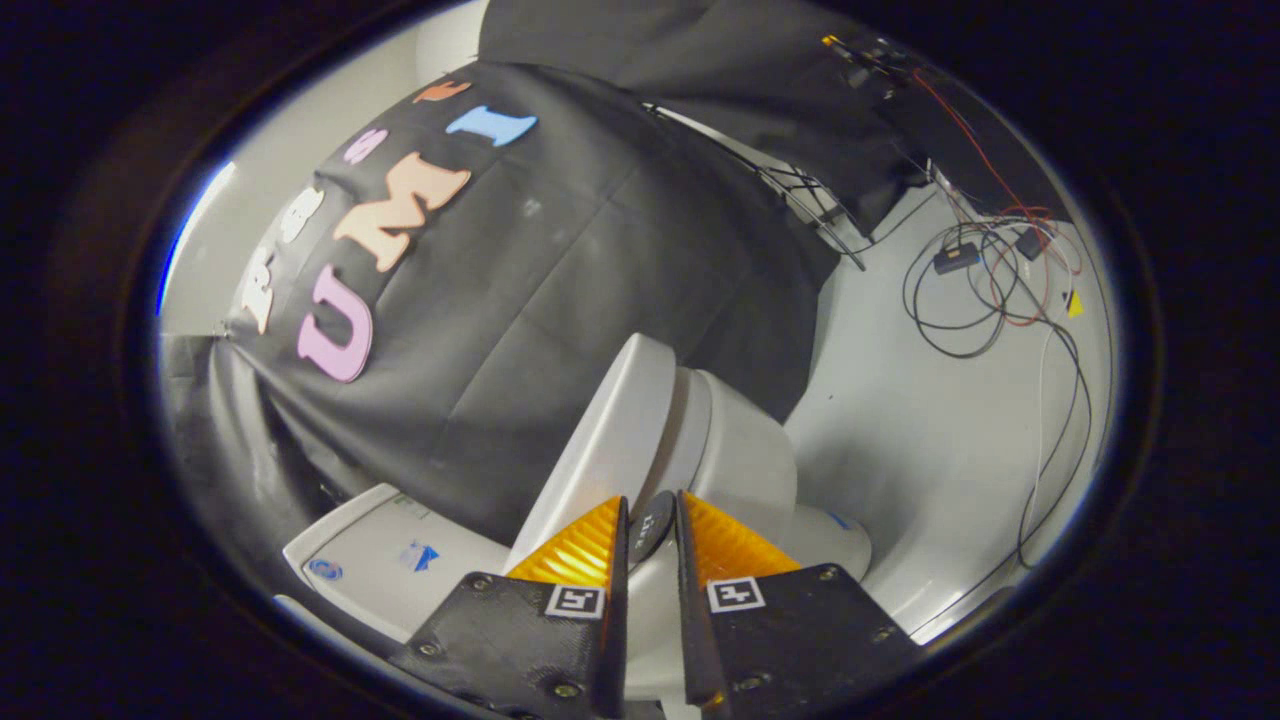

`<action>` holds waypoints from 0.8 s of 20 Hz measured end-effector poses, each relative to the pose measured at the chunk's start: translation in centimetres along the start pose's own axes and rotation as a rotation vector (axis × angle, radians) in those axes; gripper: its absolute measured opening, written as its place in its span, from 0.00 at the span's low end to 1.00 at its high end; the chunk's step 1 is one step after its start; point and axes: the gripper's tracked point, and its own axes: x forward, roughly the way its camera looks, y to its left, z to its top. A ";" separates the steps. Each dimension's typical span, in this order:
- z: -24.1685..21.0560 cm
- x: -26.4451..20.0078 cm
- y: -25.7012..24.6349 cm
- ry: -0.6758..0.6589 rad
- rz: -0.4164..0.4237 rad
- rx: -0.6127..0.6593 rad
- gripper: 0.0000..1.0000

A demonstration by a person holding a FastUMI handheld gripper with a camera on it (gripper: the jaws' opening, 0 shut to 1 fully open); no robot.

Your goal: Open the toilet lid.

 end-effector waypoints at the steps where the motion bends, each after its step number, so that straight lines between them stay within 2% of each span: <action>1: -0.1 0.2 0.1 0.007 0.007 0.029 0.23; 5: -1.5 0.9 0.2 0.087 0.013 0.083 0.23; 6: -0.9 -0.4 0.3 0.094 0.003 0.092 0.23; 7: -0.5 -0.3 0.1 0.084 -0.016 0.091 0.04; 10: -1.0 1.0 0.0 0.085 -0.042 0.113 0.06; 16: -1.0 0.6 0.9 0.127 -0.109 0.066 0.04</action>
